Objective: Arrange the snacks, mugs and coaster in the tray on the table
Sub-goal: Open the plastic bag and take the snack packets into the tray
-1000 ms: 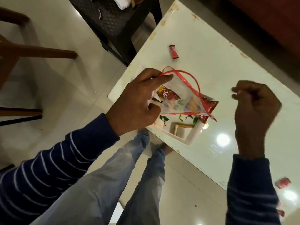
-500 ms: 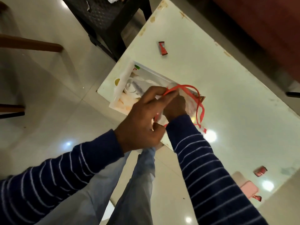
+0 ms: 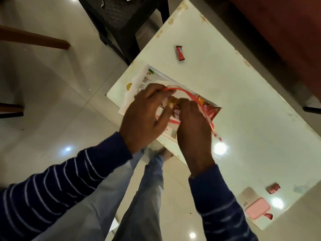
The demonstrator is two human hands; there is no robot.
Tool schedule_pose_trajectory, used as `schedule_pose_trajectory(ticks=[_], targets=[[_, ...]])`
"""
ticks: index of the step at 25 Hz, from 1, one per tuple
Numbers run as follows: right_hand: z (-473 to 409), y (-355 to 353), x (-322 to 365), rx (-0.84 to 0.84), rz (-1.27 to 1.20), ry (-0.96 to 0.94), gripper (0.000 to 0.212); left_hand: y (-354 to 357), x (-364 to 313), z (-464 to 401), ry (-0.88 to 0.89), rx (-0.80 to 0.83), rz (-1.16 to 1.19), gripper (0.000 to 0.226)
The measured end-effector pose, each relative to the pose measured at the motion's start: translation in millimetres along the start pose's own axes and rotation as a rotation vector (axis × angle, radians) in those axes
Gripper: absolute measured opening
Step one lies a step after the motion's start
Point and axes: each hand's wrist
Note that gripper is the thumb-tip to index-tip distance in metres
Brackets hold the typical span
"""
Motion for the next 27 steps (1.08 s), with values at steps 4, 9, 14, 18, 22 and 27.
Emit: schedule_pose_trajectory(ticks=[4,9,14,18,22,27], targets=[[63.3,-36.2,-30.1,-0.511,-0.362,-0.081,0.029,-11.5,15.1,-8.1,-0.036,-0.058,-0.057,0.047],[50.3,-71.2,-147.6,-0.386,-0.496,0.111,0.029,-27.2,19.5,-3.6,-0.082,-0.062,-0.175,0.064],[-21.0,17.1,-185.1,-0.195,-0.426,0.149,0.030,-33.9,7.9,1.0,-0.063,-0.117,-0.198,0.064],[-71.9,90.3,-188.9,0.081,-0.305,0.068,0.027,-35.1,11.3,4.1,-0.032,-0.140,-0.175,0.062],[-101.8,110.4,-188.5,0.201,-0.255,-0.028,0.022,-34.4,19.1,10.5,-0.031,-0.118,-0.197,0.063],[-102.0,106.0,-169.9,0.139,-0.242,0.066,0.011,-26.5,20.1,17.8,-0.040,-0.032,-0.110,0.065]])
Point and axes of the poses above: each hand's wrist, its own z-axis away from the middle knuckle, its own y-axis out of the palm, x = y × z, and after that the axes turned 13 degrees about y, right-handed
